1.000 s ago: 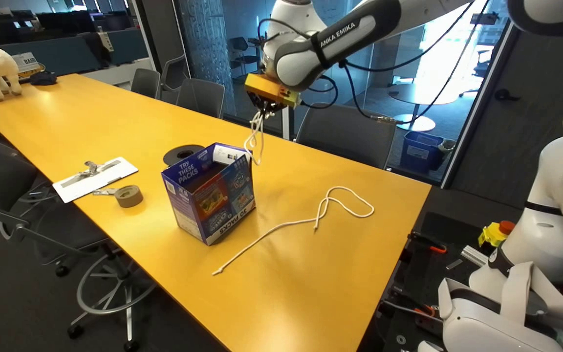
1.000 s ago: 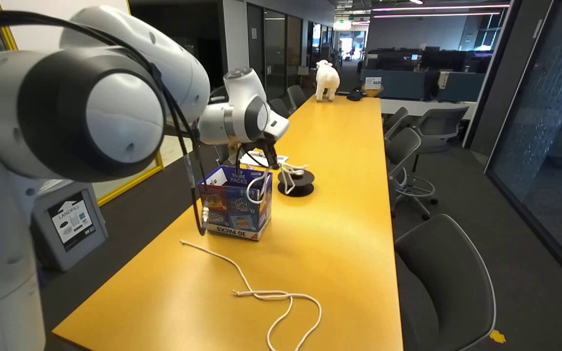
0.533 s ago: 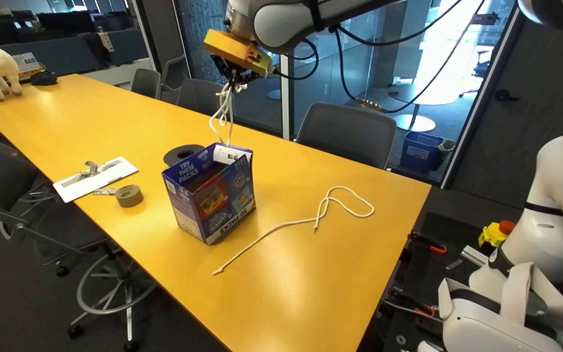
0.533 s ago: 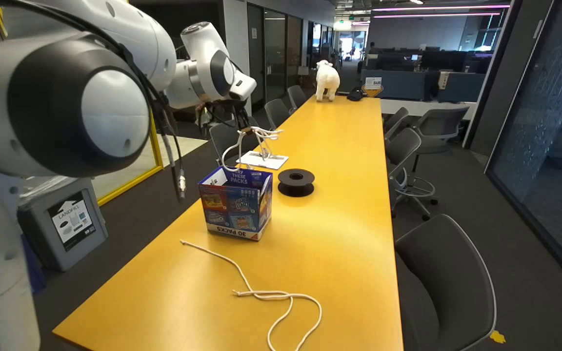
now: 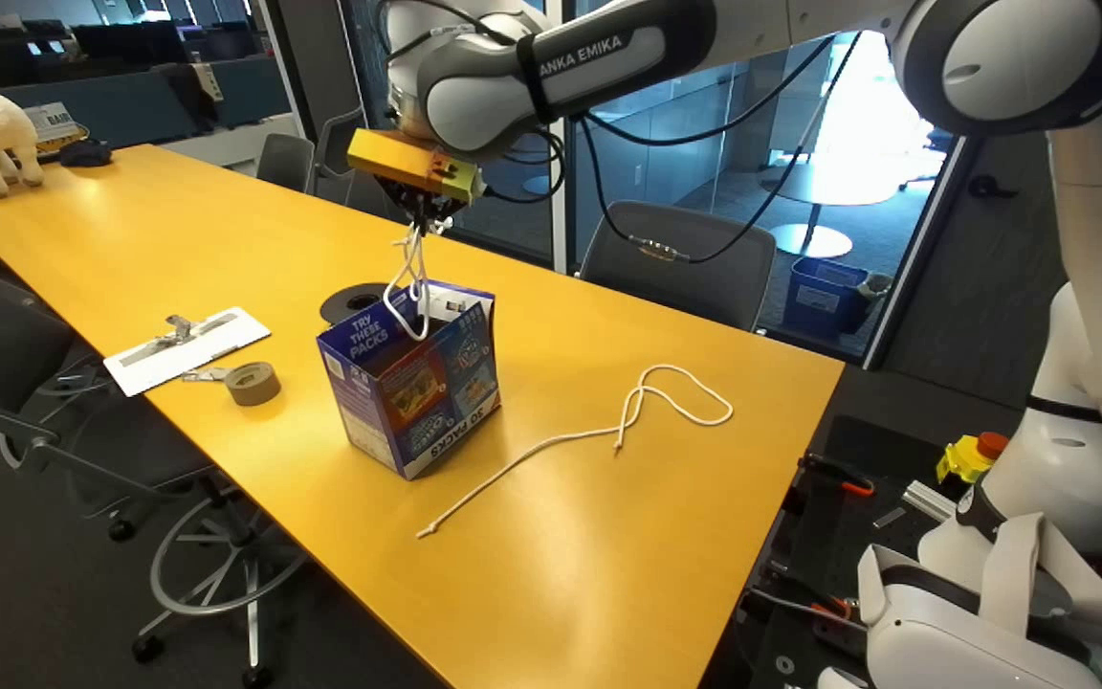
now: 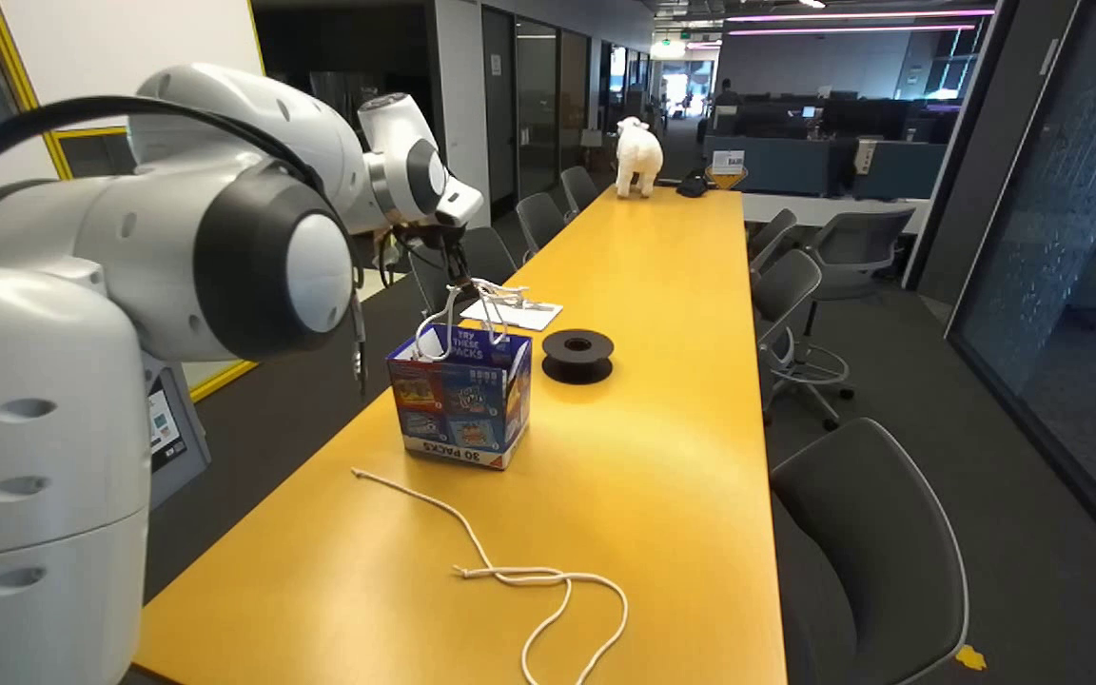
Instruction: Put the white ropes in the blue box
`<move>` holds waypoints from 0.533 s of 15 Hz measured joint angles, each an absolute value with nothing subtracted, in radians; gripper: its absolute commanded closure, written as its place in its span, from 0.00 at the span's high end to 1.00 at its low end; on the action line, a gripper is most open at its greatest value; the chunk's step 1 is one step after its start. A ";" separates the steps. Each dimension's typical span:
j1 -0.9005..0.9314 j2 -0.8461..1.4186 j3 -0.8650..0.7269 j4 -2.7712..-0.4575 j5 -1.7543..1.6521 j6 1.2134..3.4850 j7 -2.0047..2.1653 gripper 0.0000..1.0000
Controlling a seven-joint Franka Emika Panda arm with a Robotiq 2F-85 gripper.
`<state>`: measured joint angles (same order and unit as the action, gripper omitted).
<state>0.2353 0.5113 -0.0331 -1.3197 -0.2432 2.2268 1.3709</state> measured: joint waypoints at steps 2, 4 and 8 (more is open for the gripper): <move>0.234 0.583 -0.038 -1.243 -0.228 2.191 1.381 0.01; 0.234 0.645 -0.045 -1.167 -0.211 2.154 1.391 0.01; 0.235 0.724 -0.050 -1.047 -0.204 2.088 1.411 0.01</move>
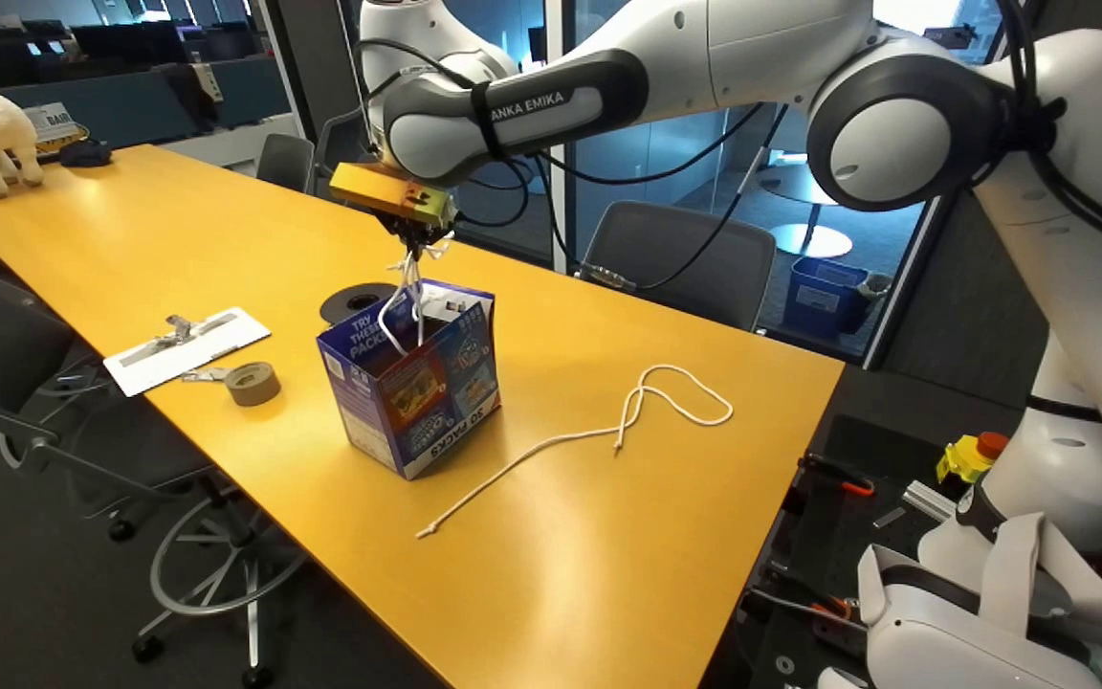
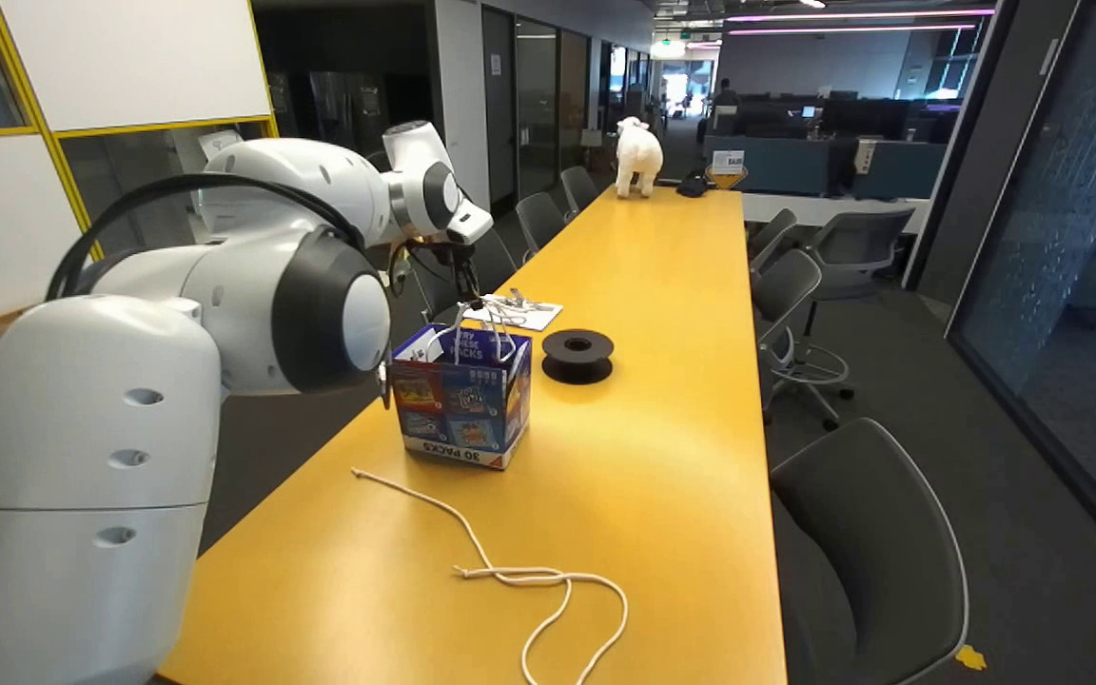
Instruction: Put the white ropes in the blue box
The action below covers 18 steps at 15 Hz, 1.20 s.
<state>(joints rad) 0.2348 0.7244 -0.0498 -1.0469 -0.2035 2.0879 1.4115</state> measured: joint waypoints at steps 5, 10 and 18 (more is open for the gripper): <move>0.236 0.788 -0.034 -0.965 -0.142 2.019 1.408 0.01; 0.233 0.843 -0.003 -0.924 -0.102 2.002 1.392 0.30; 0.194 0.883 0.014 -0.890 -0.076 1.943 1.271 0.89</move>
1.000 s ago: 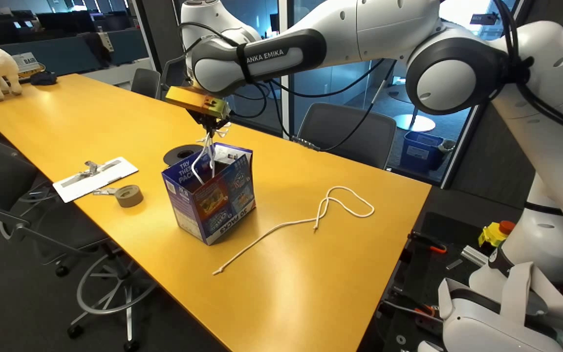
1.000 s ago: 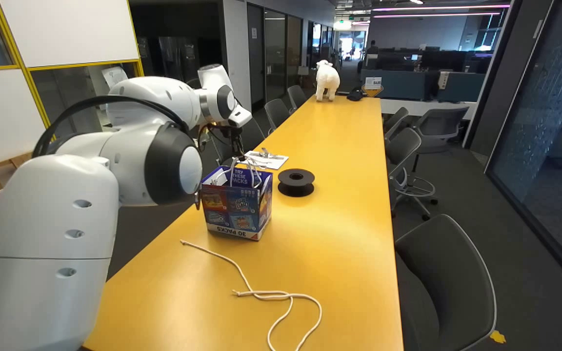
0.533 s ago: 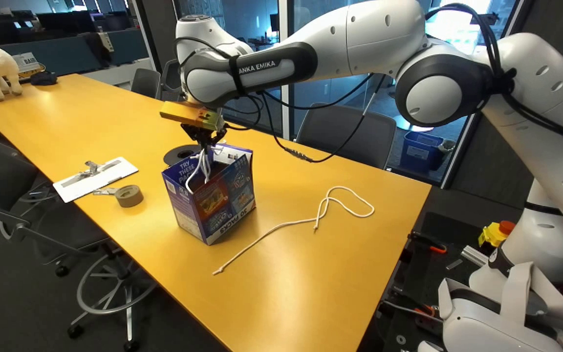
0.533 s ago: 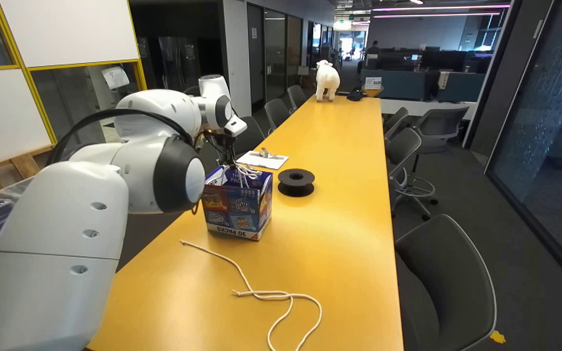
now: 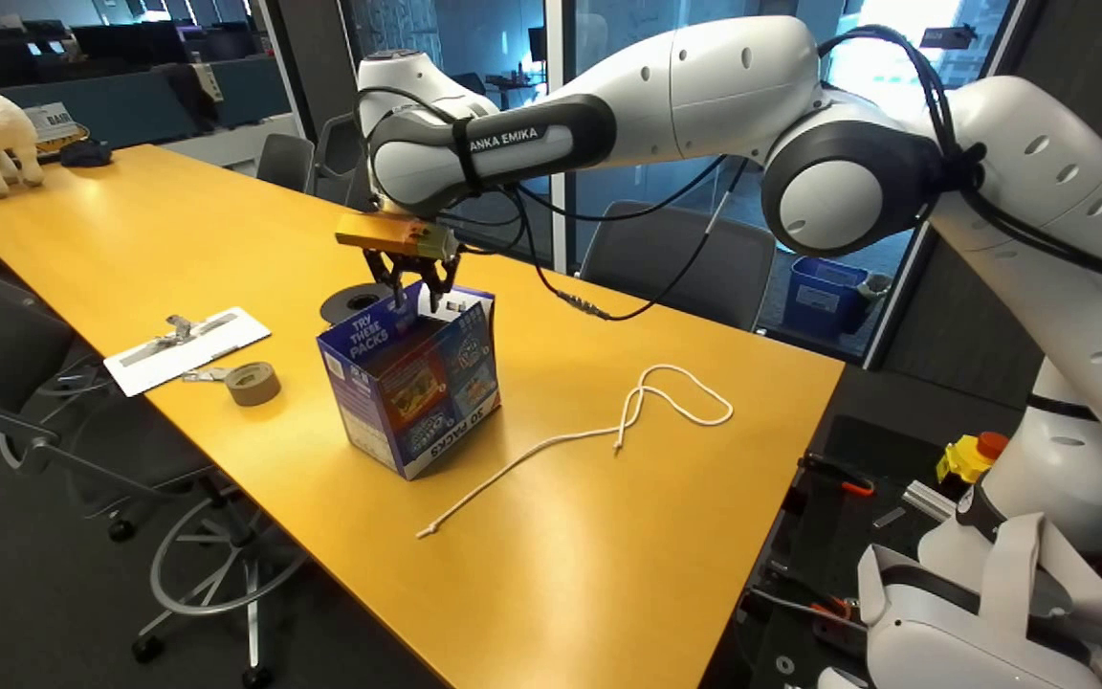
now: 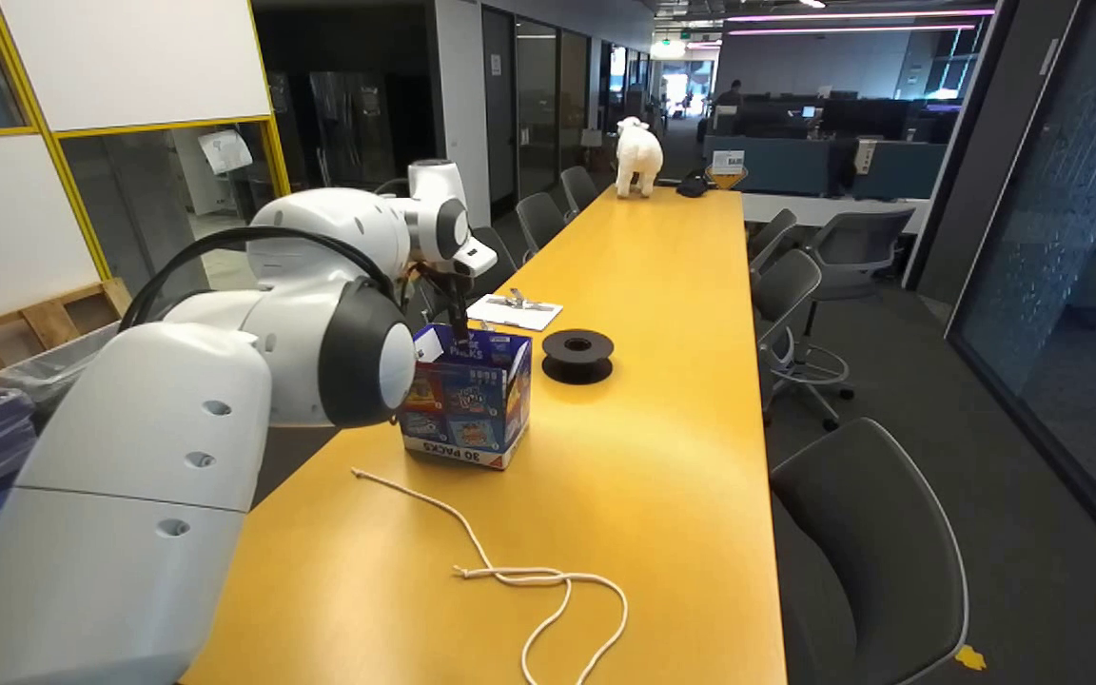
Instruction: Put the white ropes in the blue box
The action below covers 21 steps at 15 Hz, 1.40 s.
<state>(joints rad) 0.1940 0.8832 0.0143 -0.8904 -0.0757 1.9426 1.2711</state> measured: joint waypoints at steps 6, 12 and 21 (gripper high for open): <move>0.159 0.794 0.012 -0.946 -0.076 1.885 1.219 1.00; 0.145 0.543 0.012 -1.194 -0.087 1.856 1.086 1.00; 0.128 0.209 -0.017 -1.645 -0.178 1.867 1.006 1.00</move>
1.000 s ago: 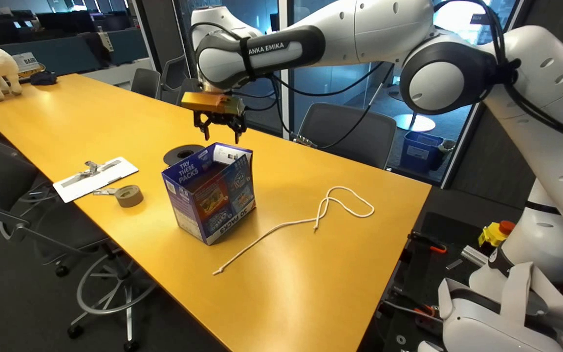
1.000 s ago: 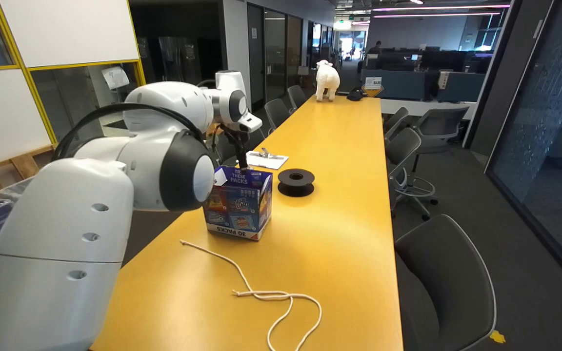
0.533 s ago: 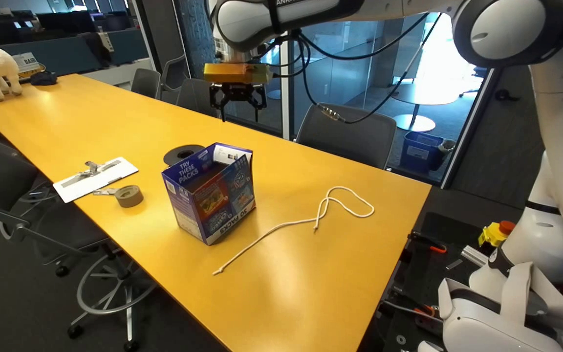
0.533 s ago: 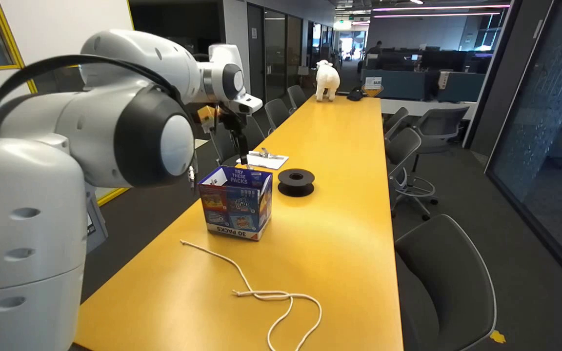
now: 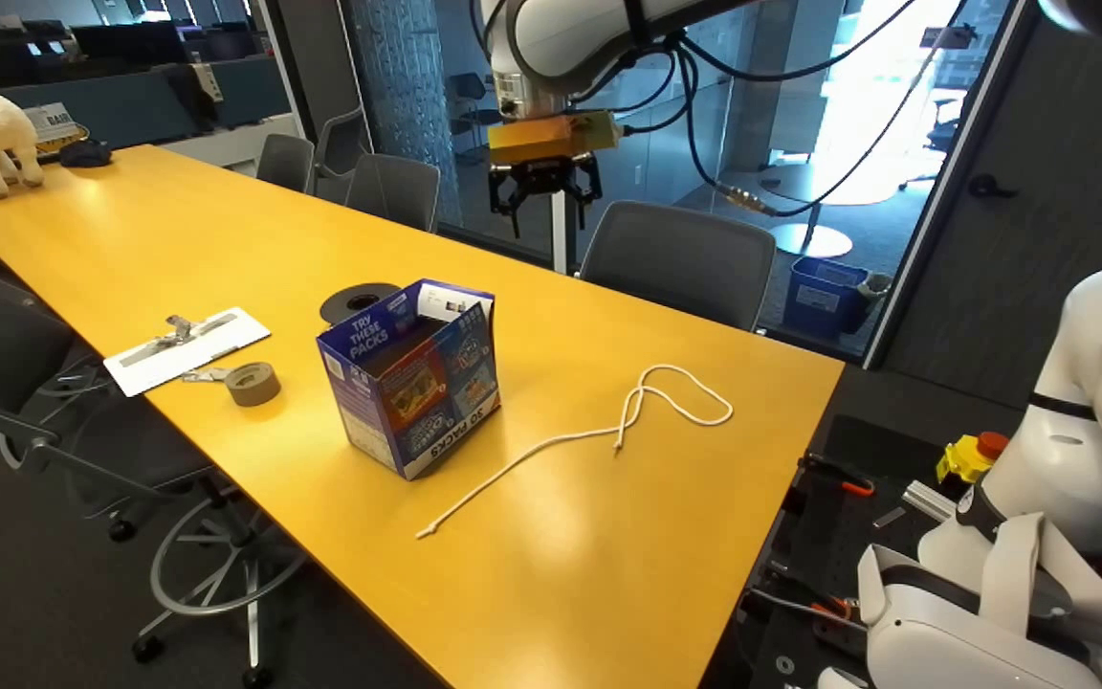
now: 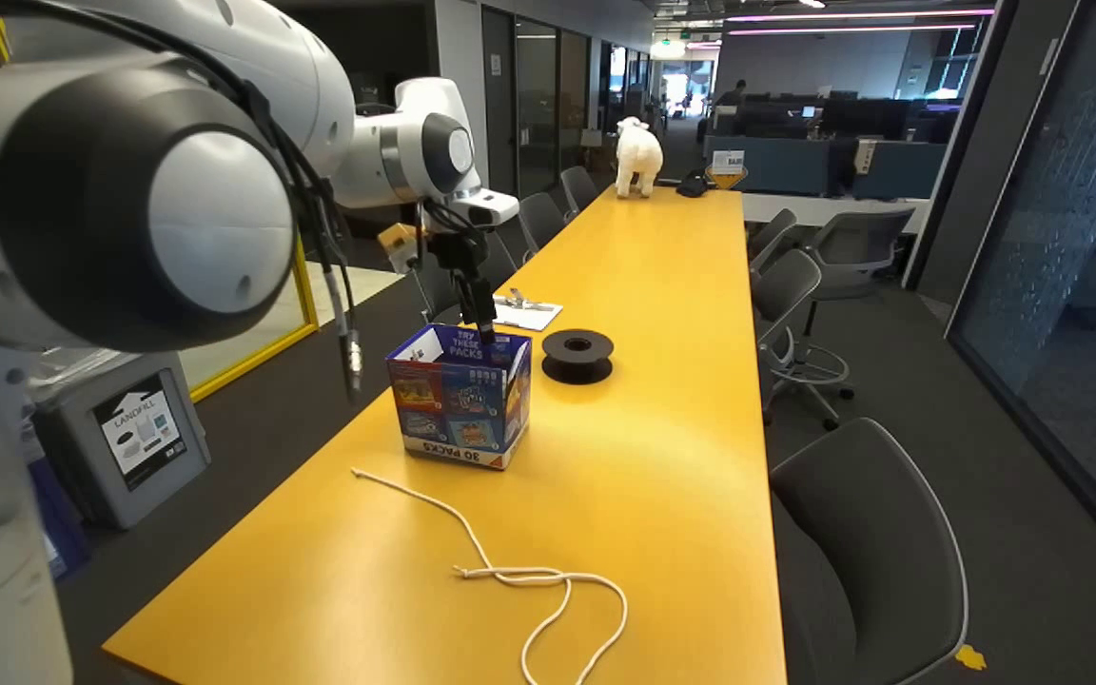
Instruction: Put the white ropes in the blue box
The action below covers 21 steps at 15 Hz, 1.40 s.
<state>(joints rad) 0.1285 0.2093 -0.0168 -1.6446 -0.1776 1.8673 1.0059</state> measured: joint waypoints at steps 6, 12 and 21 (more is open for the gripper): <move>0.058 0.081 -0.047 -1.997 -0.194 2.080 1.035 1.00; -0.035 0.018 -0.099 -2.321 -0.293 2.280 1.022 1.00; -0.144 0.077 -0.165 -2.557 -0.282 2.604 0.537 1.00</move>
<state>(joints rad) -0.1438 0.0772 -0.1652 -2.5569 -0.2821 2.6043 0.5371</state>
